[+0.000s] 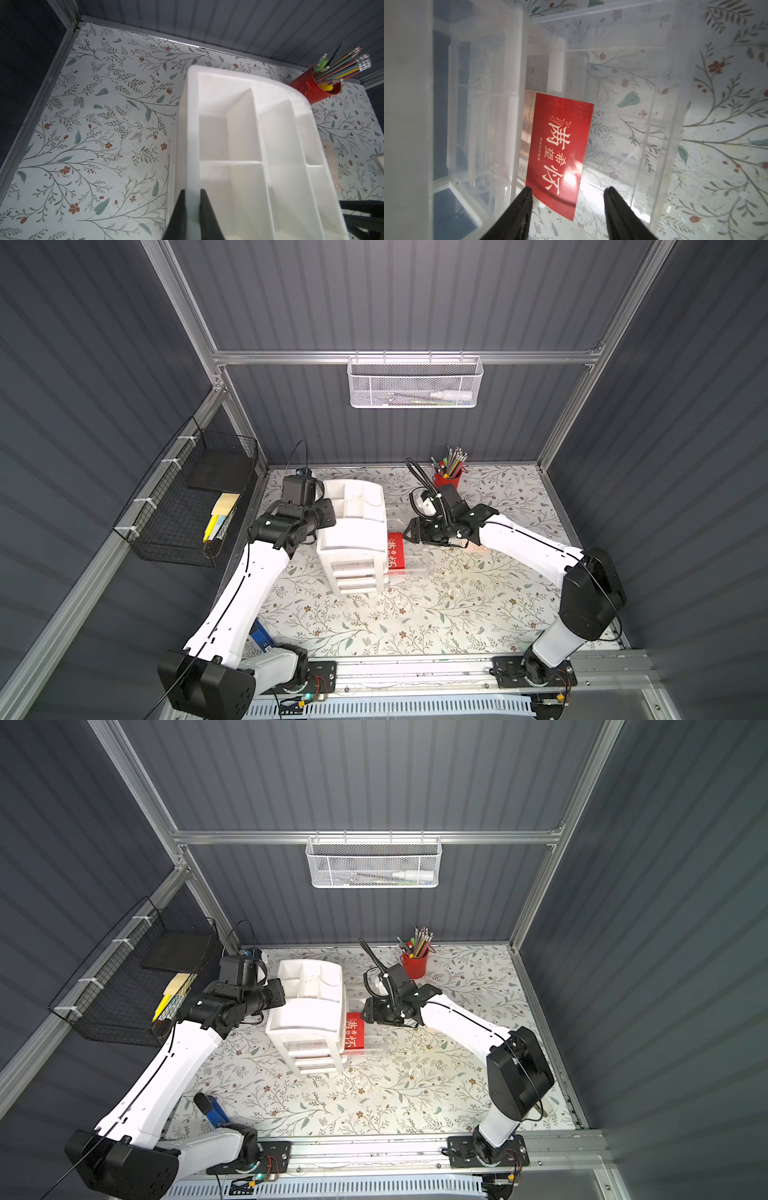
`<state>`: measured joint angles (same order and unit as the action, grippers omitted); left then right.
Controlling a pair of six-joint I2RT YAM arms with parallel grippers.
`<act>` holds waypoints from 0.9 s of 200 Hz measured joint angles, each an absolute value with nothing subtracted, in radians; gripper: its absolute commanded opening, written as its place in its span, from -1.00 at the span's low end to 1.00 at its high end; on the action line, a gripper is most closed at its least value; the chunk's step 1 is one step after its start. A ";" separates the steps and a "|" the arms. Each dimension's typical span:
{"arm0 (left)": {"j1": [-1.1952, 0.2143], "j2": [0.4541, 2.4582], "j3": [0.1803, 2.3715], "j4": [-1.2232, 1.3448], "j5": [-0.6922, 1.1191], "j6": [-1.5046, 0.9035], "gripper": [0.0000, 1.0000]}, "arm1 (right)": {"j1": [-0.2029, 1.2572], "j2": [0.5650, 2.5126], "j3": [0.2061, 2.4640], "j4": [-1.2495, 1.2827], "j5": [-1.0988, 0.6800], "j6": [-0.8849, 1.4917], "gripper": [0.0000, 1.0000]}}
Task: Take the postcards out of the drawer
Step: Pick up the postcard from the drawer.
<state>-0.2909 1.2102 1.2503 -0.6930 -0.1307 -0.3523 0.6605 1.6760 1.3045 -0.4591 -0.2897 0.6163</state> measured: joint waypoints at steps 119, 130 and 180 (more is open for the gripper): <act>-0.291 1.211 1.250 -0.691 -0.131 -0.352 -1.00 | 0.715 1.826 1.405 -0.503 -0.267 0.617 0.20; -0.291 1.211 1.250 -0.691 -0.131 -0.352 -1.00 | 0.718 1.835 1.412 -0.506 -0.261 0.617 0.20; -0.291 1.211 1.250 -0.691 -0.130 -0.352 -1.00 | 0.727 1.863 1.436 -0.533 -0.235 0.621 0.20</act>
